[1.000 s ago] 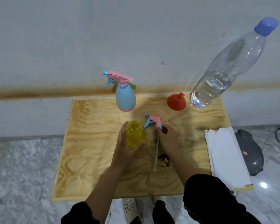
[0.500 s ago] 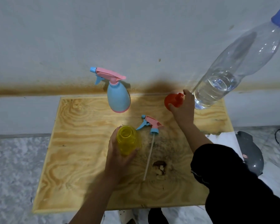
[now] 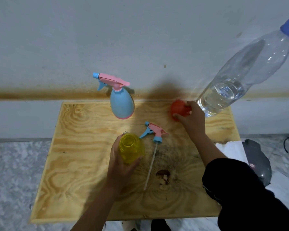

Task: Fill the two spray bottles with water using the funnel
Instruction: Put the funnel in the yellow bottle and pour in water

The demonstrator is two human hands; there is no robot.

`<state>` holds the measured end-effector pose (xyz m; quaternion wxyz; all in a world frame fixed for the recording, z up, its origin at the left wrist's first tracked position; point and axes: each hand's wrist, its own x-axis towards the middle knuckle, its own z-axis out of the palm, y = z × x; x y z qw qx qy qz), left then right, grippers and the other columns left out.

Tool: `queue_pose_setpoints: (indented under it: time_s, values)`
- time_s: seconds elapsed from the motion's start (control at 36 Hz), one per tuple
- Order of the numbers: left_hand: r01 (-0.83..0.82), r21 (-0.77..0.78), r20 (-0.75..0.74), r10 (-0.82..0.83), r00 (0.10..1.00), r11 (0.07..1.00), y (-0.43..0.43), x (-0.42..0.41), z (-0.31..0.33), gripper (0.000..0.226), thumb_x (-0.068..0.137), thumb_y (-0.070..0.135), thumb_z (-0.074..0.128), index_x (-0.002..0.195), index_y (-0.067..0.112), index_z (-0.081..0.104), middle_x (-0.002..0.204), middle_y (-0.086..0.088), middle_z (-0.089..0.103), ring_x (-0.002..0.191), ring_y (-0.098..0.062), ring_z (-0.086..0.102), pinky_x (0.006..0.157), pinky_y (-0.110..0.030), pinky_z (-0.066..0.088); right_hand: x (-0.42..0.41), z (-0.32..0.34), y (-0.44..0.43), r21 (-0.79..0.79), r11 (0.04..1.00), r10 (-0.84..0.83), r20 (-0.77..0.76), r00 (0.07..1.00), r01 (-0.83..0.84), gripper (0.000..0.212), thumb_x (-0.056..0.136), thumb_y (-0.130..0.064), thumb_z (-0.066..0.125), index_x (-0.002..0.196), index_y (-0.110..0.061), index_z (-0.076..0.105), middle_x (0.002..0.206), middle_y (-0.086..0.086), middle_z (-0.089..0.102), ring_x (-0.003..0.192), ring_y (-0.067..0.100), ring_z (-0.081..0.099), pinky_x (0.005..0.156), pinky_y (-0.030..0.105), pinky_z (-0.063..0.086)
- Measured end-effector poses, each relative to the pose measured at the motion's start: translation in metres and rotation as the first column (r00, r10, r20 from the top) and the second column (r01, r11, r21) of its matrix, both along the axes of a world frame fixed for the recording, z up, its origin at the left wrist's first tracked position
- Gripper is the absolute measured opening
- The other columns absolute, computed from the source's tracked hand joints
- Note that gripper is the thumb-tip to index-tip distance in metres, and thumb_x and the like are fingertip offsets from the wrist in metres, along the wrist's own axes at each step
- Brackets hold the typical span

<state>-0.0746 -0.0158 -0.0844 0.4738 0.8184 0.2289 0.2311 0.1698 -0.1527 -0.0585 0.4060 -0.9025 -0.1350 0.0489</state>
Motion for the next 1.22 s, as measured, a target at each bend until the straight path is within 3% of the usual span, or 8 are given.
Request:
queue_pose_setpoints:
  time_s: [0.11,0.33,0.58,0.72,0.83,1.03,1.11,1.22]
  values:
    - [-0.003,-0.012,-0.007,0.003,1.0,1.0,0.001,0.0,-0.002,0.083,0.074,0.069,0.059,0.139,0.055,0.011,0.138,0.013,0.033,0.129,-0.011,0.037,0.103,-0.043,0.04,-0.019,-0.006,-0.006,0.157,0.978,-0.129,-0.047,0.99,0.135,0.064,0.063,-0.025,0.085,0.116,-0.013,0.052,0.108,0.0,0.056,0.101,0.02,0.057,0.087,0.043,0.052]
    - [-0.019,-0.055,-0.051,0.016,0.999,0.998,0.0,0.0,-0.004,0.084,0.069,0.074,0.06,0.137,0.057,0.012,0.139,0.001,0.038,0.13,-0.015,0.038,0.106,-0.041,0.038,-0.039,-0.005,-0.018,0.222,0.95,-0.211,-0.055,0.976,0.218,0.069,0.064,-0.024,0.085,0.115,-0.005,0.042,0.121,0.014,0.055,0.101,0.021,0.059,0.075,0.021,0.047]
    - [-0.025,-0.096,-0.066,0.019,0.998,0.995,0.0,-0.001,-0.002,0.084,0.068,0.073,0.062,0.137,0.054,0.017,0.14,-0.004,0.039,0.129,-0.021,0.04,0.105,-0.049,0.039,-0.034,-0.009,-0.037,0.008,1.0,0.03,0.051,0.998,-0.03,0.077,0.077,-0.037,0.073,0.142,-0.026,0.031,0.138,0.011,0.045,0.123,0.028,0.047,0.095,0.049,0.049]
    - [-0.029,-0.115,-0.096,0.018,0.995,0.993,0.0,-0.001,0.0,0.089,0.066,0.068,0.066,0.138,0.046,0.019,0.141,-0.006,0.04,0.13,-0.022,0.04,0.105,-0.049,0.04,-0.033,-0.004,-0.038,0.029,1.0,0.006,0.077,0.997,-0.008,0.056,0.08,-0.032,0.072,0.126,-0.013,0.047,0.12,0.009,0.059,0.106,0.023,0.058,0.089,0.043,0.052]
    - [-0.006,-0.091,-0.086,-0.002,0.996,0.996,0.0,-0.003,0.005,0.087,0.066,0.057,0.067,0.134,0.06,0.013,0.139,0.003,0.037,0.128,-0.011,0.036,0.105,-0.038,0.037,-0.038,0.003,-0.034,0.087,0.996,-0.011,0.106,0.994,0.002,0.035,0.083,-0.024,0.068,0.113,-0.012,0.053,0.109,0.005,0.062,0.098,0.018,0.058,0.086,0.042,0.051]
    - [0.035,-0.106,-0.093,-0.045,0.995,0.994,0.003,-0.005,0.011,0.087,0.067,0.059,0.067,0.131,0.066,0.009,0.141,0.005,0.036,0.131,-0.014,0.037,0.107,-0.044,0.038,-0.025,0.012,-0.014,-0.215,0.966,0.17,0.097,0.981,-0.147,0.046,0.08,-0.023,0.067,0.124,-0.016,0.054,0.125,0.009,0.045,0.112,0.026,0.05,0.086,0.04,0.049]
    - [0.043,-0.082,-0.087,-0.05,0.995,0.996,0.003,-0.007,0.012,0.086,0.069,0.058,0.067,0.132,0.065,0.009,0.141,0.005,0.036,0.132,-0.014,0.036,0.107,-0.045,0.038,-0.019,0.015,-0.008,-0.227,0.958,0.19,0.055,0.98,-0.173,0.039,0.08,-0.02,0.069,0.117,-0.012,0.059,0.124,0.01,0.042,0.107,0.027,0.052,0.087,0.038,0.049]
    - [0.036,-0.086,-0.079,-0.043,0.996,0.996,0.002,-0.006,0.013,0.085,0.069,0.061,0.067,0.131,0.066,0.009,0.142,0.003,0.036,0.133,-0.018,0.037,0.107,-0.046,0.038,-0.02,0.016,-0.004,-0.201,0.962,0.195,0.047,0.98,-0.182,0.035,0.08,-0.011,0.068,0.114,-0.006,0.06,0.128,0.014,0.043,0.114,0.026,0.048,0.089,0.023,0.036]
